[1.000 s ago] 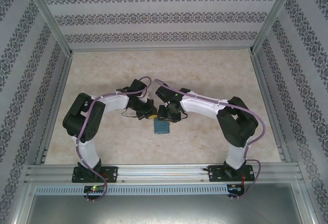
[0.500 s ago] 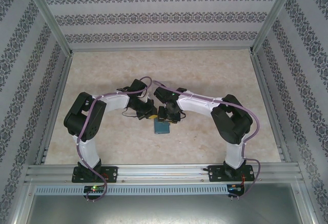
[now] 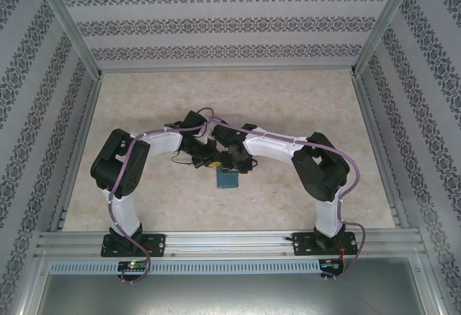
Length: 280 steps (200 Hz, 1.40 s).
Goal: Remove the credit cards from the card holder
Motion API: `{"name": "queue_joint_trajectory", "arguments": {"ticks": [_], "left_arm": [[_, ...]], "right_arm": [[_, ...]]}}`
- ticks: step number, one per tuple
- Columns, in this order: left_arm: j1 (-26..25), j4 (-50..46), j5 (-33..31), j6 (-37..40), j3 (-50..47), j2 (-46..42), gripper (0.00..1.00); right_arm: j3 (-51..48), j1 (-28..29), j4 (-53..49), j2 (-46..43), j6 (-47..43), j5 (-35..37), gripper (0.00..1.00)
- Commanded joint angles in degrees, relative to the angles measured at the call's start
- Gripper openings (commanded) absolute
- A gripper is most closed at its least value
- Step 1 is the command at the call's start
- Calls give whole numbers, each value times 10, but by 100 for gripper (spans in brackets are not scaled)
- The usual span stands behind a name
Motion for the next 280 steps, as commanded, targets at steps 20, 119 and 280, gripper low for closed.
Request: {"name": "queue_joint_trajectory", "arguments": {"ticks": [20,119,280], "left_arm": [[-4,-63,-37,45,21,29,0],[27,-90,-57,92,9,49,0],[29,-103,-54,104,22,58,0]], "right_arm": [[0,8,-11,2,-8,16,34],[-34,-5,-13,-30,3,34,35],[-65,-28,-45,-79,11,75,35]]}}
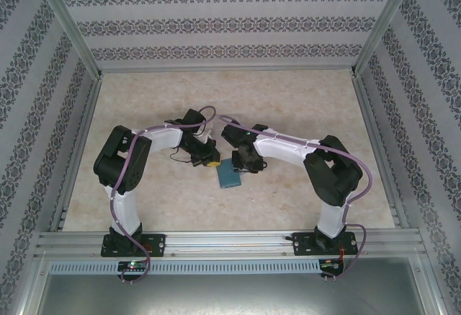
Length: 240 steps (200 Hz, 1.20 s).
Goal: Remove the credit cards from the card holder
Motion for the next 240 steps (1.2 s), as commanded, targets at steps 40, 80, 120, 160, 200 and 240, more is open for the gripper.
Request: {"name": "queue_joint_trajectory", "arguments": {"ticks": [40,80,120,160,200,240], "left_arm": [[11,-44,-56,17,-3,15,0],[4,-50,-43,13,17,0,0],[-1,-55,-43,4,21,-13,6],[-9,-72,-56,1,29,-30,12],[-27,-115,-85,13,54,-39,22],[-47,-152,-112,18,75,-51,29]], "right_arm": [[-3,-6,-29,-32,-2,25,38],[-8,-20,12,-32,-33,-13,35],[-5,-32,11,-19,-55,-17,30],[-8,-38,19,-18,-71,-31,22],[-35,-38,41,-33,-54,-52,13],[-76,-35,78,-58,-24,-86,11]]}}
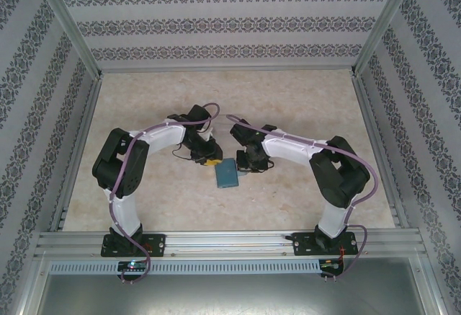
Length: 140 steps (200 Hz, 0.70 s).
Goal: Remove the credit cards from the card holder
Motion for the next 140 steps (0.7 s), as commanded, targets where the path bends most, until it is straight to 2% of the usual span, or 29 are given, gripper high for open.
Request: {"name": "queue_joint_trajectory", "arguments": {"ticks": [1,72,140], "left_arm": [[-16,-55,-31,16,22,-27,29],[-55,-85,-81,3,42,-38,39],[-119,-163,-193,-12,90,-11,52]], "right_arm": [[-23,1,24,-29,27,-31,11],[-94,3,119,-68,78,-93,9],[-170,-27,210,-82,90,-137,9]]}}
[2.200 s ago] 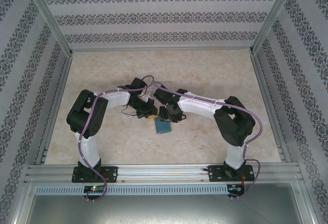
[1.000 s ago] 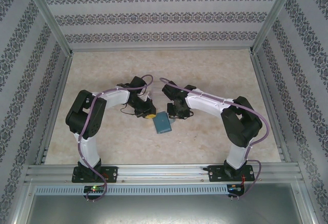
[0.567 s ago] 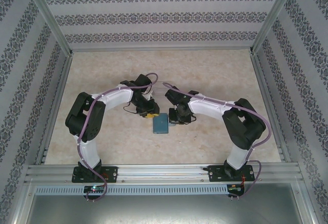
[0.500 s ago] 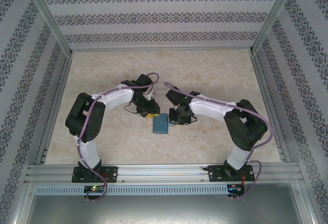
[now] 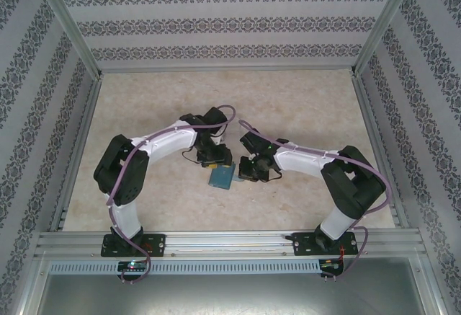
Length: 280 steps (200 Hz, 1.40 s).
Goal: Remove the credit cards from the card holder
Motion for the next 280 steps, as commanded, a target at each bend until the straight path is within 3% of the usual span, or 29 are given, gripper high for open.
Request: {"name": "queue_joint_trajectory", "arguments": {"ticks": [1,18,66,89,127,170,245,280], "left_arm": [[-24,-61,-60,-13,29,13,52],[-37,-71,-77,-23,38,21,62],[-67,-90,-101,-36,50,43,68],[-71,-97,-109,-36,58,55,82],[-76,-118,-118,-25,79,87,87],[-78,-143,-145,-19,96,108,87],[-78,-157,-170,-16,104,100,71],[-78,-166,-182,-12,113,93,70]], "right_arm": [[-27,-13,51,-6,14,-34,9],[-43,-22,78,-3,17,-52,9],[-77,-47,123,5,15,-90,8],[-79,-55,126,10,5,-97,8],[-84,-60,129,14,-1,-106,9],[-95,-64,140,11,3,-104,9],[-101,-66,137,3,3,-101,9],[-100,-66,136,5,3,-100,9]]}}
